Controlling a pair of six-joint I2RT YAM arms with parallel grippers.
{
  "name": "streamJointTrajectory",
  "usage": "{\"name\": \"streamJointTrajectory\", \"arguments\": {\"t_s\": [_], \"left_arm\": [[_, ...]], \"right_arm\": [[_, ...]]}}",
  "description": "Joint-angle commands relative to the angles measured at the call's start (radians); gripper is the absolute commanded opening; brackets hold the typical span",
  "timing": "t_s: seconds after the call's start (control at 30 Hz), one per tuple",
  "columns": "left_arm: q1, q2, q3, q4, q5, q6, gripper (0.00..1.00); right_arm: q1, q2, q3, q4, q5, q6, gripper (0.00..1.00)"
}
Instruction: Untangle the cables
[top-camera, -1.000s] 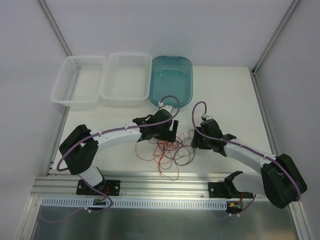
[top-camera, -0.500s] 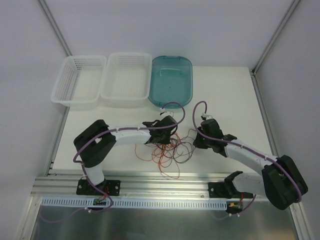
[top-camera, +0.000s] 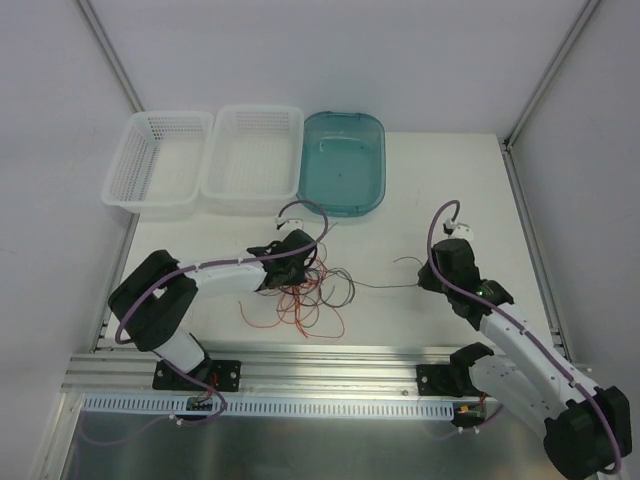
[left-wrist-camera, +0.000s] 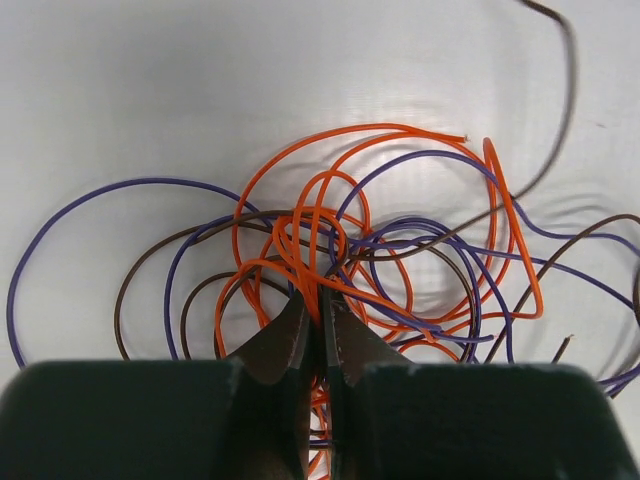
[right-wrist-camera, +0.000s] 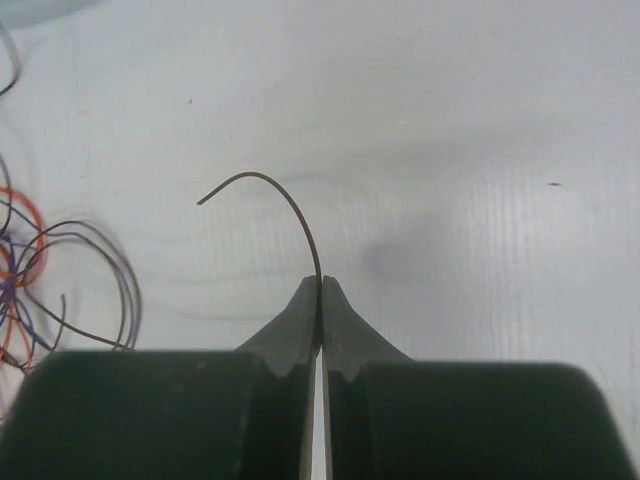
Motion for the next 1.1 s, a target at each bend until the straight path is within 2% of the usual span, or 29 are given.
{"name": "streamJointTrajectory", "arguments": {"t_s": [0.0,0.13,0.27,0.4,0.5,0.57,0.6,0.67,0.7,0.73,0.9,0.93,1.07], "left_arm": [[0.047,-0.087,-0.074,-0.048,-0.041,-0.012,0.00],[0.113,-0.164,-0.143,-0.049,-0.036,-0.012,0.00],[0.170,-0.253,-0.207,-0.048,-0.044,-0.003,0.00],[0.187,-0.299,-0.235,-0.051,-0.055,0.007,0.00],[0.187,-0.313,-0.232,-0.051,-0.020,0.013,0.00],[0.185,-0.304,-0.216,-0.051,0.025,0.014,0.00],[0.182,-0.301,-0.210,-0.051,0.037,0.017,0.00],[0.175,-0.293,-0.195,-0.051,0.049,0.023,0.00],[0.161,-0.292,-0.192,-0.050,0.049,0.025,0.00],[0.155,-0.290,-0.186,-0.053,0.049,0.030,0.00],[0.116,-0.278,-0.169,-0.050,0.059,0.033,0.00],[0.107,-0.275,-0.166,-0.051,0.059,0.031,0.00],[0.092,-0.264,-0.160,-0.051,0.063,0.014,0.00]], "right_arm": [[-0.051,-0.088,0.023,-0.084,0.093,0.003,0.00],[-0.110,-0.214,0.003,-0.122,0.151,0.025,0.01],[-0.195,-0.265,-0.004,-0.151,0.200,0.023,0.01],[-0.234,-0.213,0.002,-0.177,0.185,0.003,0.02],[-0.226,-0.086,0.029,-0.167,0.064,-0.075,0.15],[-0.171,-0.029,0.043,-0.156,0.010,-0.098,0.27],[-0.139,0.014,0.058,-0.153,0.010,-0.109,0.44],[-0.030,0.039,0.074,-0.148,0.038,-0.113,0.58],[0.006,0.057,0.098,-0.139,0.044,-0.135,0.69],[0.077,0.069,0.111,-0.135,0.047,-0.150,0.73],[0.255,0.131,0.184,-0.040,-0.039,-0.239,0.76],[0.272,0.155,0.199,-0.015,-0.107,-0.250,0.75],[0.372,0.250,0.242,0.092,-0.165,-0.164,0.74]]}}
